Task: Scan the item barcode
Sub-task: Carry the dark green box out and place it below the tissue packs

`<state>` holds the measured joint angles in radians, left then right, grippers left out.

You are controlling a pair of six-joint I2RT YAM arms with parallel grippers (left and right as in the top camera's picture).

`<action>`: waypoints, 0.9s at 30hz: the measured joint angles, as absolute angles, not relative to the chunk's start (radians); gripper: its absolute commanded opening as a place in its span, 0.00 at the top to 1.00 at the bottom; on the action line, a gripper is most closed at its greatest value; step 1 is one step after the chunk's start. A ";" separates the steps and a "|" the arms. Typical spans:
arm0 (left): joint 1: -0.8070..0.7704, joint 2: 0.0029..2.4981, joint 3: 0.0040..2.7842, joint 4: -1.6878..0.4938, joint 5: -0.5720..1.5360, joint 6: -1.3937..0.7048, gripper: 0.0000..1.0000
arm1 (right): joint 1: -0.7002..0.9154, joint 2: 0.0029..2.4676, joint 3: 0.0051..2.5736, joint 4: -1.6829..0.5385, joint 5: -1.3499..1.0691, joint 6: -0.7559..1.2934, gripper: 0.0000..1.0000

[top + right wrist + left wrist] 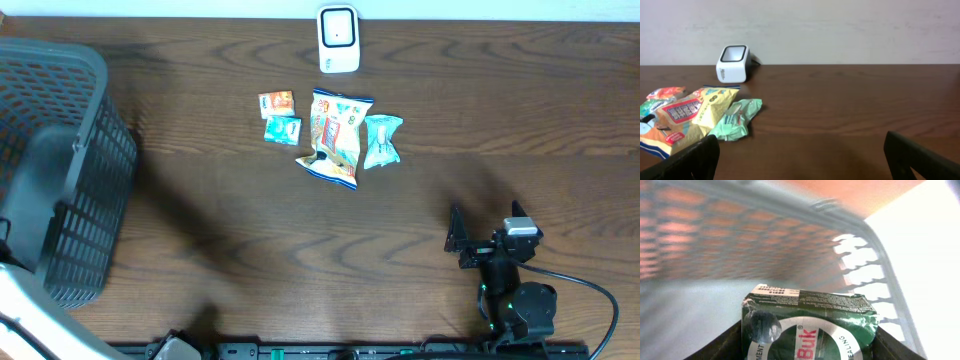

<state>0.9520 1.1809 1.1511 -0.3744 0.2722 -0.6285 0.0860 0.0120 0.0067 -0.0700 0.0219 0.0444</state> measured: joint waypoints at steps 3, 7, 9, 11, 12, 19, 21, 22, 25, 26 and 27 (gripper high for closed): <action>0.873 1.118 1.151 -0.260 0.332 -0.678 0.41 | 0.086 0.012 0.007 -0.071 0.022 0.044 0.01; 0.748 1.068 1.151 -0.202 0.369 -0.704 0.41 | 0.086 0.012 0.007 -0.071 0.022 0.044 0.01; 0.673 1.056 1.151 -0.199 0.377 -0.710 0.41 | 0.086 0.012 0.007 -0.071 0.022 0.044 0.01; 0.588 1.055 1.151 -0.204 0.385 -0.712 0.41 | 0.086 0.012 0.007 -0.070 0.022 0.044 0.01; 0.529 1.059 1.151 -0.210 0.389 -0.710 0.41 | 0.086 0.012 0.007 -0.070 0.022 0.044 0.01; 0.146 1.145 1.151 -0.237 0.373 -0.561 0.41 | 0.086 0.012 0.007 -0.071 0.022 0.044 0.01; 0.059 1.197 1.151 -0.267 0.341 -0.506 0.41 | 0.086 0.012 0.007 -0.070 0.022 0.045 0.01; 0.021 1.228 1.151 -0.285 0.321 -0.481 0.41 | 0.086 0.012 0.007 -0.070 0.022 0.044 0.01; -0.067 1.328 1.151 -0.336 0.277 -0.425 0.41 | 0.086 0.012 0.007 -0.070 0.022 0.044 0.01; -0.087 1.357 1.151 -0.350 0.266 -0.415 0.41 | 0.086 0.012 0.007 -0.070 0.022 0.044 0.01; -0.109 1.392 1.151 -0.366 0.254 -0.406 0.41 | 0.086 0.012 0.007 -0.071 0.022 0.045 0.01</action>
<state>-0.1093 1.3918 1.1511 -0.3660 0.2543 -0.4057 0.0860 0.0120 0.0067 -0.0708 0.0219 0.0448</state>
